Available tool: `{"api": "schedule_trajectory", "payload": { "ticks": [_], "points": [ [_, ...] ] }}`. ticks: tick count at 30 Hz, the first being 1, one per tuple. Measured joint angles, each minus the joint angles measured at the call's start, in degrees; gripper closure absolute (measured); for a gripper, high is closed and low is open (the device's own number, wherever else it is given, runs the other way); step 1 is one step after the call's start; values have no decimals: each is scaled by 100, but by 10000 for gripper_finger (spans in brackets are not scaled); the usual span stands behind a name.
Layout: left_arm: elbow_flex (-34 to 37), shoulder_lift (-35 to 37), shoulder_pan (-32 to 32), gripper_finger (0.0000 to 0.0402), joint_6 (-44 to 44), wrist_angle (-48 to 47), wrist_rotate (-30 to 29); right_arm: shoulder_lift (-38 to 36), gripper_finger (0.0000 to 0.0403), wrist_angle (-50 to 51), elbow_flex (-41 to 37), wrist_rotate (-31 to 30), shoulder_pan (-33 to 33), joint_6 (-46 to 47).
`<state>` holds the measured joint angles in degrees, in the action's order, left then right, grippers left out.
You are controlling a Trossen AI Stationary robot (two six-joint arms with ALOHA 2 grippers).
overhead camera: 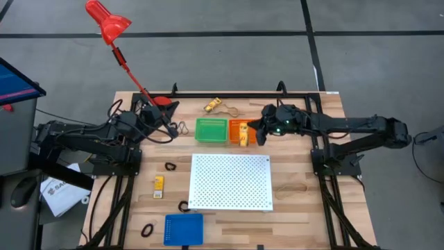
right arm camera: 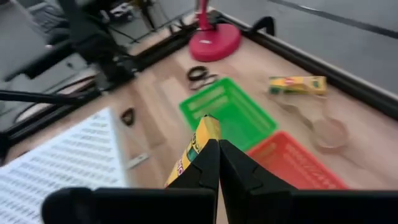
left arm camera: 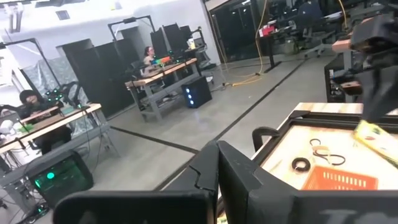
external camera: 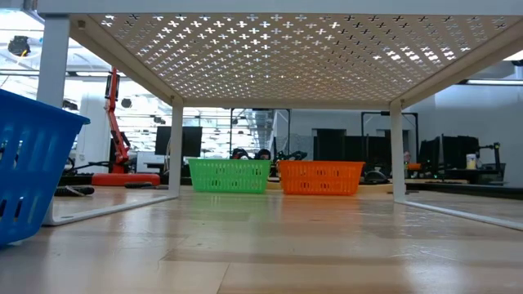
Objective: Pick & Place Office Desk Supplies
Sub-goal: Put the crayon box into the orange bin
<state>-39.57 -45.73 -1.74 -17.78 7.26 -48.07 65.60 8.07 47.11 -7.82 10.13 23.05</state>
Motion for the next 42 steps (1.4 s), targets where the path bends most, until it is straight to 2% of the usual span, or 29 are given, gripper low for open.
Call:
{"api": "schedule_trajectory", "payload": {
  "ticks": [10, 15, 22, 33, 42],
  "points": [
    [0, -10, 0, 402, 0, -1, 4, 29, 403, 508, 0, -717, 638, -622],
    [0, -10, 0, 402, 1, 1, 4, 130, 403, 660, -2, -795, 915, -793],
    [0, -10, 0, 402, 0, 3, 5, 476, 403, 623, 2, -1209, 905, -1105],
    [0, -10, 94, 402, 2, 2, 19, 1494, 403, 686, 346, -1328, 905, -1148],
    [0, -7, 247, 402, 21, -207, 10, 1920, 403, 1311, 584, -1314, 659, -1046]
  ]
}}
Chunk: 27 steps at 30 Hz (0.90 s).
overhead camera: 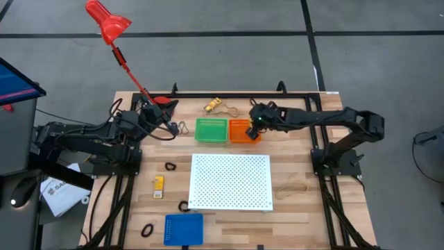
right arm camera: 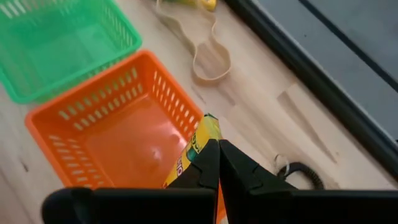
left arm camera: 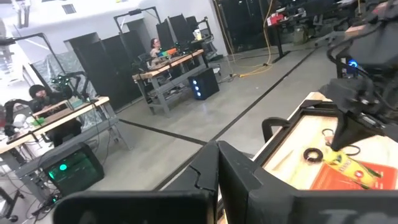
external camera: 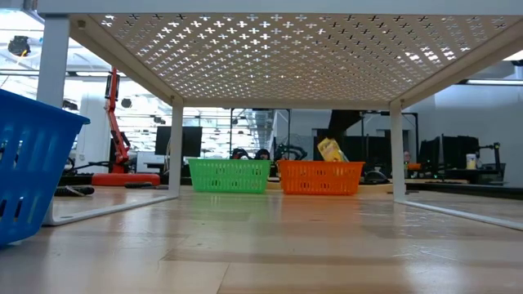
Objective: Pick & Place Office Desk Supplies
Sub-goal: Put the crayon box into the orange bin
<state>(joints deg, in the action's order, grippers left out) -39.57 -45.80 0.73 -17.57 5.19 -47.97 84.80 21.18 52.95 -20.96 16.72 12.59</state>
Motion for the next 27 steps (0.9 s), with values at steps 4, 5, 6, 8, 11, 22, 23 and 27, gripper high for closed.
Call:
{"api": "schedule_trajectory", "payload": {
  "ticks": [4, 5, 6, 8, 11, 22, 23, 27],
  "points": [
    [0, 0, 0, 402, 1, -6, 1, -1, 403, 22, 4, -4, -39, 31],
    [0, 0, -2, 402, 1, -7, 1, -1, 402, 32, 4, -4, -62, 18],
    [0, 0, -1, 402, 2, -5, 4, -15, 400, 41, 4, -4, -83, -11],
    [0, 0, 0, 402, 12, -10, 2, -65, 389, 24, 6, -10, -128, -38],
    [0, 0, 0, 402, 20, -8, 3, -64, 357, 41, 10, -19, -182, -42],
    [0, 0, 0, 402, 25, -10, 3, -205, 216, 158, 5, -469, -191, 54],
    [0, 0, 0, 402, 25, -22, 3, -279, 209, 206, 7, -471, -183, 105],
    [0, 0, 0, 402, 25, -31, 2, -741, 193, 429, 4, -483, -150, 363]
  ]
}}
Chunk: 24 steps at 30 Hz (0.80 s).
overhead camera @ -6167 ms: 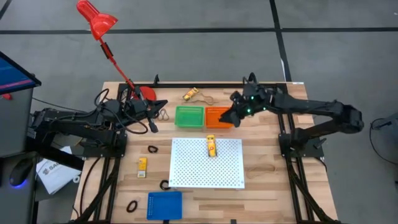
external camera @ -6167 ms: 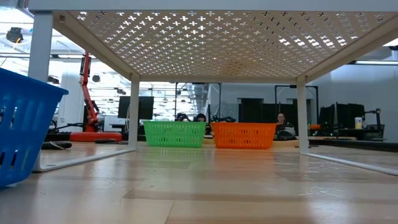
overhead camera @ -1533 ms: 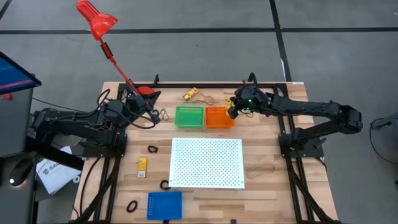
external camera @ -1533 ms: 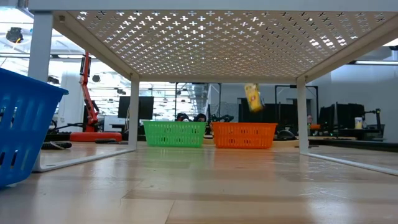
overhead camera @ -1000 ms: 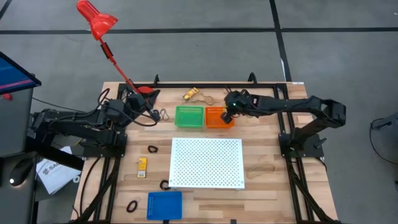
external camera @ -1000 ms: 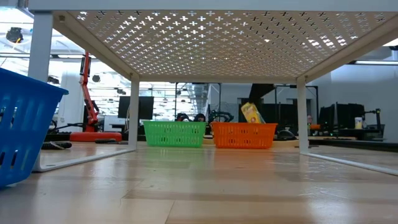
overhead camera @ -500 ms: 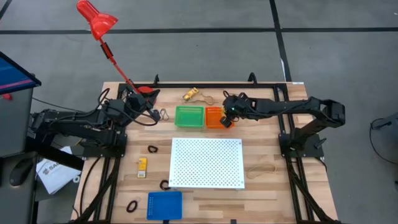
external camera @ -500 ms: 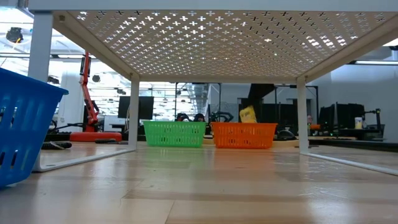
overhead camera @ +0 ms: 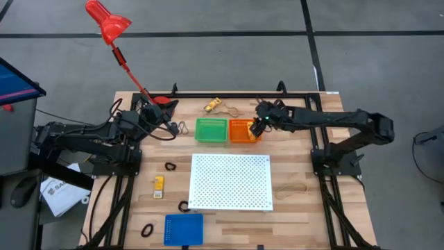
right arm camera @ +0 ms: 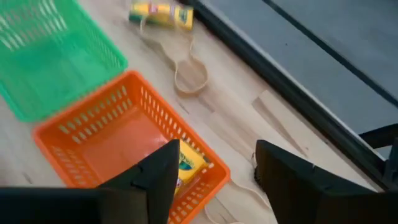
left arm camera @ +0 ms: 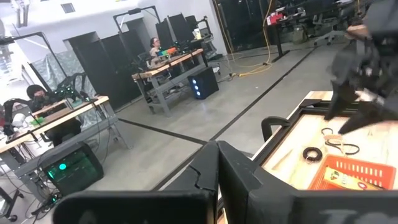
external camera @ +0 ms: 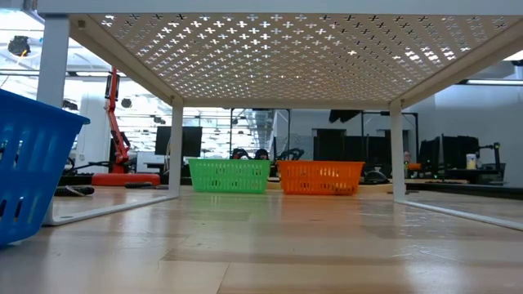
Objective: Pick & Place Office Desk Supplies
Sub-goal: Put the crayon box into the orange bin
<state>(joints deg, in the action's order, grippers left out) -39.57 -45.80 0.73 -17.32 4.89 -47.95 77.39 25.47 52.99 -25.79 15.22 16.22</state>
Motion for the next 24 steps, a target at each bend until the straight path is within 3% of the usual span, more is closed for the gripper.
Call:
{"api": "schedule_trajectory", "payload": {
  "ticks": [13, 24],
  "points": [
    [0, -2, 0, 402, -32, -203, 2, -1568, 225, -91, 0, 44, -449, -19],
    [0, 3, -2, 402, -43, -377, -84, -1937, 250, -461, 0, 76, -813, 331]
  ]
}}
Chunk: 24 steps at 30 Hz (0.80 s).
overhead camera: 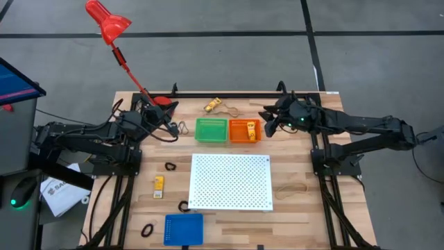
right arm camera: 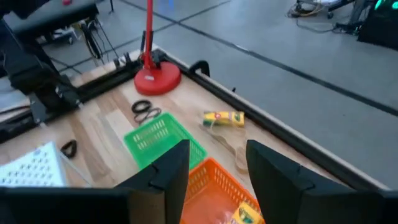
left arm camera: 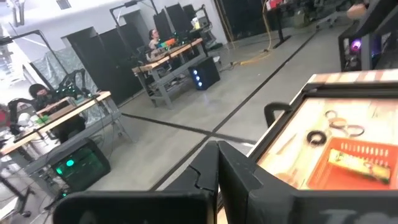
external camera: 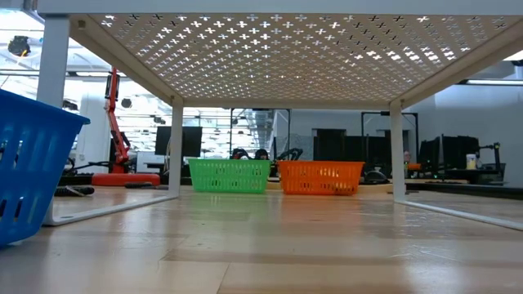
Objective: Pick & Place Office Desk Supplies
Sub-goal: Put the crayon box into the orange bin
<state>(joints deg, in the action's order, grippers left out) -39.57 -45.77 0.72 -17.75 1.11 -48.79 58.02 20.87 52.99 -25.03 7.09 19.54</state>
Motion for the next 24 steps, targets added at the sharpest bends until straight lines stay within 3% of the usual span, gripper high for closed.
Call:
{"api": "schedule_trajectory", "payload": {
  "ticks": [7, 12, 16, 19, 24],
  "points": [
    [0, 4, 2, 398, 51, -466, -618, 4, 260, 223, 0, 513, 6, -138],
    [0, 14, 2, 354, 432, -829, -882, 3, 257, 209, 0, 731, 9, -152],
    [-2, 47, 2, 286, 1228, -1523, -404, -26, 251, 337, 42, 745, 9, -154],
    [-2, 85, -1, 230, 2388, -2777, 97, -41, 248, 661, 287, 745, 9, -195],
    [-355, -28, 2, 151, 4515, -5162, 1855, -94, 245, 1426, 739, 744, -52, -182]
  ]
}}
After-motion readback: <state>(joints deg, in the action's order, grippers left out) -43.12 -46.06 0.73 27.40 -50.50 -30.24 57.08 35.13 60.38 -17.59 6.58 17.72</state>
